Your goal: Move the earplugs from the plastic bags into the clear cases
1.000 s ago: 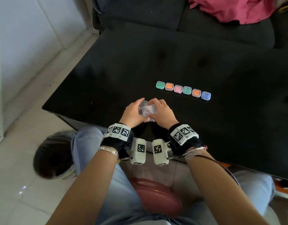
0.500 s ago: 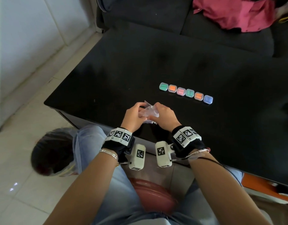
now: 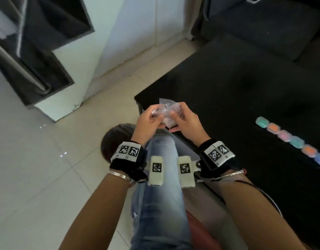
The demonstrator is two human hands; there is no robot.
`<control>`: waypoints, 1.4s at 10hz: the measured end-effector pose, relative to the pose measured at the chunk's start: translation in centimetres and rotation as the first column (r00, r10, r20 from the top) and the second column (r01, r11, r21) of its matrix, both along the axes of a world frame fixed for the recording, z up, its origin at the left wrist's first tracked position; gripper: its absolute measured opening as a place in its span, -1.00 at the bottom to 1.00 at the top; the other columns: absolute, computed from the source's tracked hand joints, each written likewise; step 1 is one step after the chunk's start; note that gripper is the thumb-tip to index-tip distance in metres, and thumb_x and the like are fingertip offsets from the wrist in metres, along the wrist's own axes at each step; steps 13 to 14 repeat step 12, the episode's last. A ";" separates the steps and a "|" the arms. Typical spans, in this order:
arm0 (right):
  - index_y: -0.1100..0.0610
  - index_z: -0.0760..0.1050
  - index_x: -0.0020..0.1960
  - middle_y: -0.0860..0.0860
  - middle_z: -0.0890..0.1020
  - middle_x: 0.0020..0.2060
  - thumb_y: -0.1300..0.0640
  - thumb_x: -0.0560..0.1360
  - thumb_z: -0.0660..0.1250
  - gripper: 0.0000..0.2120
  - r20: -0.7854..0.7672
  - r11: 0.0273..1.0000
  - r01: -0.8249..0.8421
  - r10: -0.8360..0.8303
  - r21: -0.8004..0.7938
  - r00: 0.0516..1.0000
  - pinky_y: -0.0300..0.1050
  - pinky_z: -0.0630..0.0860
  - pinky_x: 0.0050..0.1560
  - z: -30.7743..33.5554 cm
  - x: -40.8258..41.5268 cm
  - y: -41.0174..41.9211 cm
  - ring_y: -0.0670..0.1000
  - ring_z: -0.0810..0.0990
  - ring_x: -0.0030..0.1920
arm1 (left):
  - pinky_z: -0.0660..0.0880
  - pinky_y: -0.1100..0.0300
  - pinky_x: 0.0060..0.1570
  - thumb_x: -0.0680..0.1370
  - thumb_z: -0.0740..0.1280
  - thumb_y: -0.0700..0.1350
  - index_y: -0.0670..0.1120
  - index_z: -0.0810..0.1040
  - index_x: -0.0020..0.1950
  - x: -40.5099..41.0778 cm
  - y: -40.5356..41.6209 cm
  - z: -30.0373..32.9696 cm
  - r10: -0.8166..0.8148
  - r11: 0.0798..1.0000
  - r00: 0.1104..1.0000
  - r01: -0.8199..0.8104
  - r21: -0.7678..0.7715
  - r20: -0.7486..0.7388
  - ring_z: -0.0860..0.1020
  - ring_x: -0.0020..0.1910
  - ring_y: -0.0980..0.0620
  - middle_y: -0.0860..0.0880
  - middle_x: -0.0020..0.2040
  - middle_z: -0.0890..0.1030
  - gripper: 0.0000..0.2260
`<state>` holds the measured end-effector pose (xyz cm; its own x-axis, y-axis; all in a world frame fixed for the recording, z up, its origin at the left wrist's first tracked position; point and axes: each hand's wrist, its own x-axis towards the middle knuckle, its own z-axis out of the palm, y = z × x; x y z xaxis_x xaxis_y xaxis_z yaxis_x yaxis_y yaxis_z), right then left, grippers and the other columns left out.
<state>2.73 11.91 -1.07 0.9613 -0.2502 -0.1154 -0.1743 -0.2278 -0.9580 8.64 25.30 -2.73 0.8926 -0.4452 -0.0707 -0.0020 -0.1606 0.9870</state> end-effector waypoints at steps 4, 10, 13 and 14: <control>0.10 0.24 0.36 0.09 0.44 0.06 0.24 0.49 0.32 -0.51 -0.396 0.990 -0.106 0.134 0.091 0.908 0.11 0.62 -0.03 -10.6 10.3 11.9 0.15 0.56 0.05 | 0.42 0.41 -0.27 0.38 0.34 -0.07 -0.21 0.50 0.05 5.5 11.8 -8.9 0.269 0.908 0.948 -0.191 0.373 -0.170 0.49 -0.08 -0.01 -0.12 -0.04 0.54 -0.69; 0.06 -0.12 0.55 0.03 0.38 0.13 0.35 0.45 0.32 -0.15 -0.540 0.981 -0.192 0.153 -0.017 0.827 -0.09 0.50 -0.02 -17.6 12.8 13.9 -0.03 0.47 -0.05 | 0.56 0.15 -0.02 0.58 0.25 -0.17 -0.21 0.35 0.38 6.6 13.0 -14.7 0.357 0.892 0.845 -0.182 0.415 -0.398 0.53 0.14 -0.11 -0.23 0.30 0.47 -0.63; 0.13 -0.03 0.53 0.17 0.21 0.47 0.30 0.49 0.30 -0.26 -0.543 0.951 -0.292 0.191 -0.105 0.818 -0.01 0.32 0.38 -15.7 12.4 13.4 0.17 0.27 0.43 | 0.43 -0.07 0.28 0.58 0.24 -0.09 -0.11 0.32 0.43 7.0 12.7 -14.5 0.300 0.873 0.901 -0.126 0.471 -0.314 0.46 0.28 -0.08 -0.17 0.38 0.43 -0.58; 0.13 -0.03 0.53 0.17 0.21 0.47 0.30 0.49 0.30 -0.26 -0.543 0.951 -0.292 0.191 -0.105 0.818 -0.01 0.32 0.38 -15.7 12.4 13.4 0.17 0.27 0.43 | 0.43 -0.07 0.28 0.58 0.24 -0.09 -0.11 0.32 0.43 7.0 12.7 -14.5 0.300 0.873 0.901 -0.126 0.471 -0.314 0.46 0.28 -0.08 -0.17 0.38 0.43 -0.58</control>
